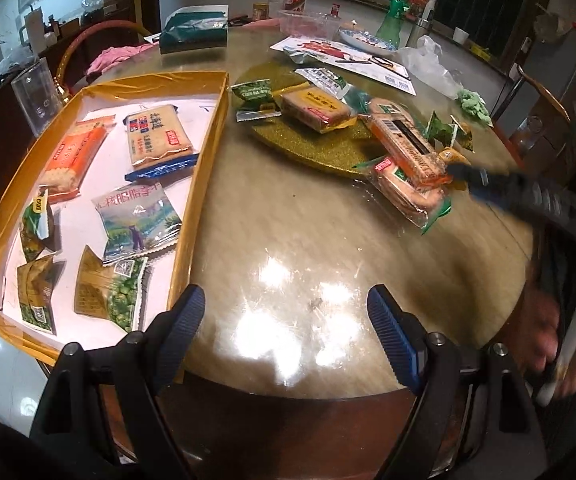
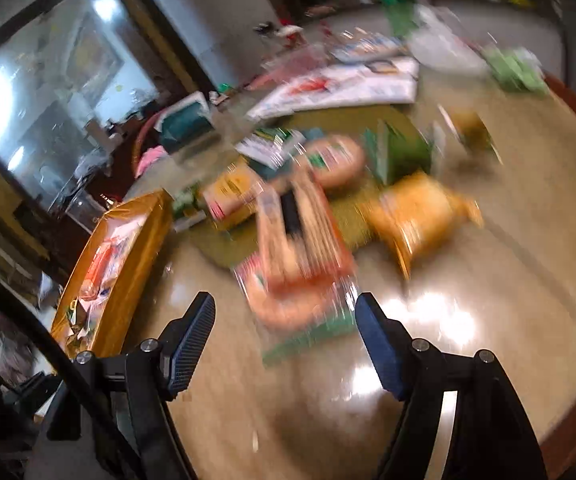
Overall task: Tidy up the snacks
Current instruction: 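Grasp the long biscuit pack with the right tool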
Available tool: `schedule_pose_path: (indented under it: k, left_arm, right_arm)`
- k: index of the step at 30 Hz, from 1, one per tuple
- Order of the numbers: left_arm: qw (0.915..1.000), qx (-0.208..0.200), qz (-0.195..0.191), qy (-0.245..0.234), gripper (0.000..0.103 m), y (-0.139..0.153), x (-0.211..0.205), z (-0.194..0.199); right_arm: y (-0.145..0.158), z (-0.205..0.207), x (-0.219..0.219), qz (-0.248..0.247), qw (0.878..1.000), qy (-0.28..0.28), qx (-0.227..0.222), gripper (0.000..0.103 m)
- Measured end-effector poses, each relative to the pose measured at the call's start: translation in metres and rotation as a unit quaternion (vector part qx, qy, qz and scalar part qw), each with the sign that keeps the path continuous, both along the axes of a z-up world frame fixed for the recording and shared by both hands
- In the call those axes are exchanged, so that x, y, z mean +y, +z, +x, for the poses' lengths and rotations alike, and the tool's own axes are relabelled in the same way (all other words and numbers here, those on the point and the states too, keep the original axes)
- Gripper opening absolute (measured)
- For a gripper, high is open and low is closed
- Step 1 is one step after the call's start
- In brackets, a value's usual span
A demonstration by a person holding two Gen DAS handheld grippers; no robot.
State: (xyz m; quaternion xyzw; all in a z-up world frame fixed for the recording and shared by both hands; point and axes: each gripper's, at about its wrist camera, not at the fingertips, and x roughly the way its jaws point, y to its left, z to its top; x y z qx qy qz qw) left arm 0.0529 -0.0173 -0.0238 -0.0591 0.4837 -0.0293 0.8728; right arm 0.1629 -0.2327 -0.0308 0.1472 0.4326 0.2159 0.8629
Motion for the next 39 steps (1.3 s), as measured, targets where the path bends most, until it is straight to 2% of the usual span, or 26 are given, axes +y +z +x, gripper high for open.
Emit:
schedule_pose_path:
  k: [3, 5, 6, 7, 10, 12, 14, 15, 17, 19, 23, 26, 29, 32, 34, 37, 39]
  left_arm:
    - [1.0000, 0.001, -0.004, -0.002, 0.084, 0.001, 0.000, -0.001]
    - [1.0000, -0.005, 0.001, -0.002, 0.084, 0.002, 0.000, -0.003]
    - [1.0000, -0.005, 0.002, 0.000, 0.084, 0.002, 0.000, -0.003]
    - [1.0000, -0.003, 0.000, 0.000, 0.084, 0.003, 0.000, -0.004]
    - [1.0000, -0.006, -0.003, -0.005, 0.084, 0.003, 0.001, -0.006]
    - [1.0000, -0.005, -0.001, -0.004, 0.084, 0.001, -0.001, -0.004]
    - [0.9999, 0.005, -0.003, -0.010, 0.084, -0.002, -0.004, -0.002]
    - [0.9999, 0.006, -0.003, -0.012, 0.084, -0.002, -0.006, -0.001]
    - [0.9998, 0.003, -0.001, -0.018, 0.084, -0.001, -0.010, 0.000]
    - [0.9997, 0.002, 0.001, -0.023, 0.084, -0.001, -0.015, 0.002]
    - [0.9996, 0.002, 0.004, -0.028, 0.084, -0.001, -0.021, 0.001]
    - [0.9998, 0.000, 0.012, -0.018, 0.084, -0.001, -0.018, 0.002]
    - [0.9999, 0.007, 0.003, -0.008, 0.084, -0.001, -0.011, 0.003]
    - [1.0000, 0.006, 0.007, -0.002, 0.084, -0.002, -0.007, 0.004]
    - [0.9999, 0.011, 0.005, -0.001, 0.084, -0.003, -0.006, 0.004]
    - [1.0000, 0.006, 0.002, -0.007, 0.084, -0.001, -0.009, 0.000]
    - [0.9999, 0.003, 0.010, -0.009, 0.084, -0.001, -0.011, -0.001]
  right_arm:
    - [0.003, 0.034, 0.020, -0.057, 0.998, 0.018, -0.010, 0.073]
    - [-0.006, 0.051, 0.030, -0.066, 0.997, 0.034, 0.002, 0.072]
    - [-0.014, 0.059, 0.034, -0.074, 0.996, 0.039, 0.013, 0.069]
    - [-0.022, 0.065, 0.037, -0.082, 0.996, 0.039, 0.023, 0.053]
    - [-0.020, 0.059, 0.024, -0.054, 0.998, 0.019, 0.020, 0.052]
    - [-0.009, 0.043, 0.007, -0.027, 1.000, 0.000, -0.002, 0.052]
    - [-0.001, 0.025, -0.008, -0.024, 0.999, -0.017, -0.020, 0.052]
    - [0.002, 0.019, -0.010, -0.034, 0.999, -0.017, -0.029, 0.052]
    - [-0.002, 0.009, -0.012, -0.099, 0.994, -0.023, -0.046, 0.052]
    - [-0.013, 0.012, -0.007, -0.146, 0.988, -0.007, -0.042, 0.051]
    - [-0.016, 0.009, 0.007, -0.203, 0.977, 0.023, -0.067, 0.051]
    - [-0.010, -0.001, 0.019, -0.190, 0.977, 0.062, -0.071, 0.051]
    - [-0.008, -0.018, 0.032, -0.171, 0.978, 0.092, -0.073, 0.051]
    - [-0.005, -0.008, 0.029, -0.178, 0.978, 0.071, -0.085, 0.051]
    - [-0.010, 0.011, 0.024, -0.206, 0.974, 0.054, -0.081, 0.051]
    - [-0.014, 0.026, 0.015, -0.203, 0.974, 0.061, -0.075, 0.051]
    - [-0.013, 0.028, 0.013, -0.224, 0.969, 0.057, -0.082, 0.051]
